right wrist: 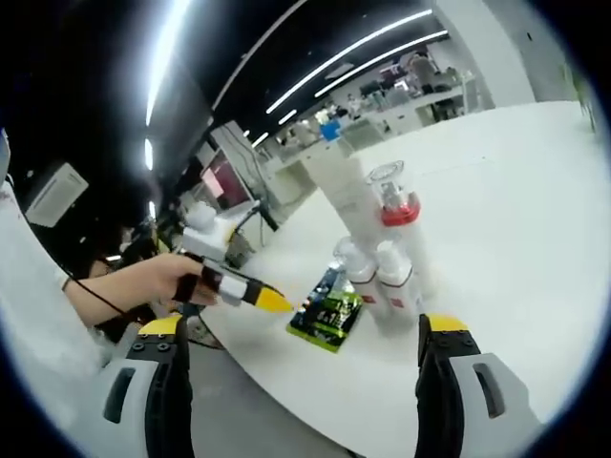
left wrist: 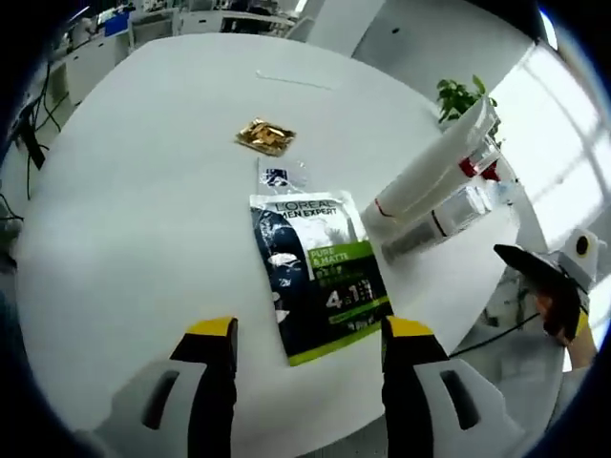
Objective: Arrange the skincare products in the storage area until every visible bottle or jar stands upright without overlapping.
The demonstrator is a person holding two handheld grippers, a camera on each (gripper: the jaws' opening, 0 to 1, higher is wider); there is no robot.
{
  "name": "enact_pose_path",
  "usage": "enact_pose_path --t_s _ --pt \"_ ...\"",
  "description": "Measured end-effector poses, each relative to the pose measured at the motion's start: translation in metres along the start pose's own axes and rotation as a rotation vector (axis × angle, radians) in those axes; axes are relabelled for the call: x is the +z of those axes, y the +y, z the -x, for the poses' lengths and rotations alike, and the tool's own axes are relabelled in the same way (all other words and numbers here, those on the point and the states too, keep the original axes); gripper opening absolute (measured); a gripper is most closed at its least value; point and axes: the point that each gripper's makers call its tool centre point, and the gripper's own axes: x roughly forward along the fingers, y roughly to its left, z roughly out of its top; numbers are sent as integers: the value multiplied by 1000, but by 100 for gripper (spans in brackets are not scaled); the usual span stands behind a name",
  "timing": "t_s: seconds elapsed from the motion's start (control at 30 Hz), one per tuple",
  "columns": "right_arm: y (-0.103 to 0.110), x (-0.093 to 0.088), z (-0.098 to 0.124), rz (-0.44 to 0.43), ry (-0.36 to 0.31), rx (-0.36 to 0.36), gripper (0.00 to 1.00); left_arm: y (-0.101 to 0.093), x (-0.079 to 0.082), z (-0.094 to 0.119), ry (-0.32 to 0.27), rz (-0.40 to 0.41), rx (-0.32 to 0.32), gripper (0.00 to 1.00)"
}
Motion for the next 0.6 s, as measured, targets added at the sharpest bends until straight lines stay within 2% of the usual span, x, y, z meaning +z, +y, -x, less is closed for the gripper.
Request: enact_pose_path --t_s 0.23,0.4,0.5,0.6 --pt "8 0 -3 28 -1 16 99 7 -8 24 -57 13 15 63" --pt "9 -5 -6 65 30 2 99 12 -14 39 -96 21 36 69" --pt "9 -15 -6 129 89 -15 100 14 -13 48 -155 13 34 70" --pt "8 -15 -6 219 110 -20 100 18 -20 57 -167 5 35 76"
